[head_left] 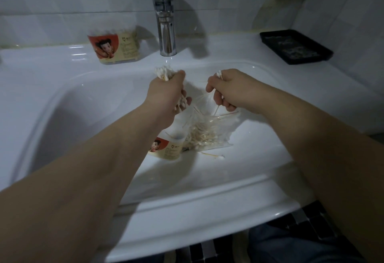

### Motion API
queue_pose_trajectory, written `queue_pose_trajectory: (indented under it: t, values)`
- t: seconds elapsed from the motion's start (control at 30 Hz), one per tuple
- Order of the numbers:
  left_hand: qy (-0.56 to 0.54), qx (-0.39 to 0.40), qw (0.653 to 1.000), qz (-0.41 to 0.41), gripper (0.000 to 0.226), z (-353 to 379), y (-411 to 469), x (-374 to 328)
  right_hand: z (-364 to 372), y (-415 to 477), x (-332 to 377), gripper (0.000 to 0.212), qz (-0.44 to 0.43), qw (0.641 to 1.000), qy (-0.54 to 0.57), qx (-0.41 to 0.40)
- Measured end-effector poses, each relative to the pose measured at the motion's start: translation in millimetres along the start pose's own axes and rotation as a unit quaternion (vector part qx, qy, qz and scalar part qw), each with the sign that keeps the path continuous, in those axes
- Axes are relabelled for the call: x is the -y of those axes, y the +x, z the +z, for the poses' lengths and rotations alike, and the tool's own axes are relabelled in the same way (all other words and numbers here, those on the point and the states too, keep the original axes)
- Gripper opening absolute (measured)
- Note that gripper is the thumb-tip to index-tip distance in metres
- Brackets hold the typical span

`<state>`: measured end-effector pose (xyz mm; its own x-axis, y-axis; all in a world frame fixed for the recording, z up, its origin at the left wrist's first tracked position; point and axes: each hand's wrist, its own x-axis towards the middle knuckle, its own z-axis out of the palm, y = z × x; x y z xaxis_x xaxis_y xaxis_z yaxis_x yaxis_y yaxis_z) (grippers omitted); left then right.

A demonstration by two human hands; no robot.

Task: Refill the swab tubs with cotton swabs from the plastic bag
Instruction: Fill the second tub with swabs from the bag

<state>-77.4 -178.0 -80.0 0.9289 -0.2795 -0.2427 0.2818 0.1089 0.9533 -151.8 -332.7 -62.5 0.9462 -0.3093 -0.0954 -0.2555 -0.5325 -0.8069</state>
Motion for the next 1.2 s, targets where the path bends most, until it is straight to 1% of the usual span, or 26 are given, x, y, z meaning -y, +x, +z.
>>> queue_pose_trajectory:
  t: [0.1, 0.17, 0.33, 0.43, 0.47, 0.53, 0.6, 0.67, 0.77, 0.83, 0.9, 1.0, 1.1, 1.2]
  values:
    - [0.062, 0.067, 0.996, -0.006, 0.025, 1, -6, 4, 3, -3, 5, 0.027, 0.013, 0.998, 0.06, 0.026]
    - [0.079, 0.104, 0.991, 0.003, 0.024, 2, -7, 7, 5, -5, 6, 0.03, 0.009, 0.995, 0.079, 0.055]
    - [0.071, 0.121, 0.99, 0.01, 0.017, -1, -2, 10, 7, -6, 4, 0.033, 0.0, 0.995, 0.055, 0.081]
    - [0.06, 0.084, 0.995, 0.004, 0.021, 1, -2, 7, 8, -3, 6, 0.03, 0.009, 0.996, 0.061, 0.062]
    - [0.056, 0.066, 0.996, 0.004, 0.024, 1, -2, 6, 8, -2, 7, 0.03, 0.012, 0.997, 0.067, 0.043]
    - [0.043, 0.048, 0.998, 0.0, 0.022, 2, -2, 4, 5, 0, 7, 0.03, 0.014, 0.995, 0.094, 0.001]
    - [0.032, 0.067, 0.997, -0.007, 0.015, 4, -6, 4, 1, 1, 7, 0.03, 0.014, 0.989, 0.143, -0.026]
    - [0.044, 0.11, 0.993, -0.007, 0.013, 6, -11, 5, -1, 1, 9, 0.029, 0.015, 0.98, 0.195, -0.03]
    - [0.103, 0.172, 0.98, 0.013, 0.018, 8, -17, 8, 4, 1, 11, 0.027, 0.022, 0.972, 0.234, -0.014]
    - [0.13, 0.194, 0.972, 0.02, 0.02, 8, -17, 10, 5, 1, 11, 0.026, 0.026, 0.969, 0.245, -0.007]
    - [0.133, 0.187, 0.973, 0.026, 0.016, 7, -18, 8, 4, 1, 11, 0.027, 0.029, 0.967, 0.252, -0.008]
    - [0.136, 0.149, 0.979, 0.035, 0.013, 8, -17, 6, 2, 0, 12, 0.033, 0.038, 0.964, 0.264, -0.01]
    - [0.117, 0.119, 0.985, 0.037, 0.022, 8, -14, 5, 3, 1, 10, 0.041, 0.053, 0.969, 0.243, -0.002]
    - [0.113, 0.133, 0.984, 0.04, 0.037, 8, -13, 3, 5, -1, 8, 0.041, 0.053, 0.974, 0.221, 0.024]
